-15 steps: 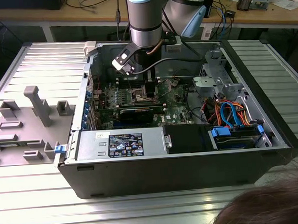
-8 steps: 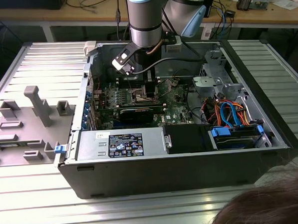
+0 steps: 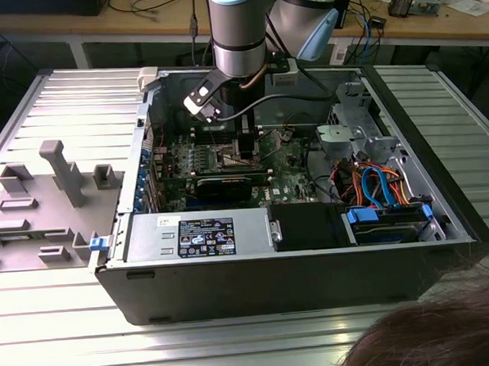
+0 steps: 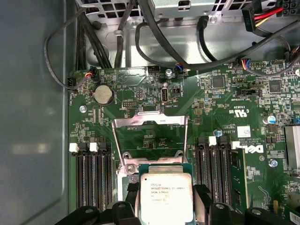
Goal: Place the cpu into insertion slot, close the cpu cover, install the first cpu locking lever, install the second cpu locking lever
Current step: 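Place the cpu into insertion slot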
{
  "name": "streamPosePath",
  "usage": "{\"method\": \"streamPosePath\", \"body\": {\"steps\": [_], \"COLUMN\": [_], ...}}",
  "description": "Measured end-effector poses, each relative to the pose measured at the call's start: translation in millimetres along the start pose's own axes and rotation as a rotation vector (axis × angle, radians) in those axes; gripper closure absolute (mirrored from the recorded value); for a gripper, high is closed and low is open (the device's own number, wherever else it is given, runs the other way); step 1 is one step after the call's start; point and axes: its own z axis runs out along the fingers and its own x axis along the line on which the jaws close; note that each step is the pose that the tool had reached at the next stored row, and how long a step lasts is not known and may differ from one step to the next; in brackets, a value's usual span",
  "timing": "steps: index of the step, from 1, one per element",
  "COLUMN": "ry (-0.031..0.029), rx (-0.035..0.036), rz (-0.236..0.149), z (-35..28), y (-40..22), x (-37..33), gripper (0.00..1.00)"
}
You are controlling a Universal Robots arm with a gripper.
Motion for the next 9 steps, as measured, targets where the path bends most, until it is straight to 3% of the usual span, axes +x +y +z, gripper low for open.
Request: {"method": "streamPosePath", "body": {"steps": [9], "ry": [-0.0005], "rx": [-0.0001], "rz": [0.005], "z": [0.0], "y": [0.0], "x": [0.0], "gripper": [0.45]}}
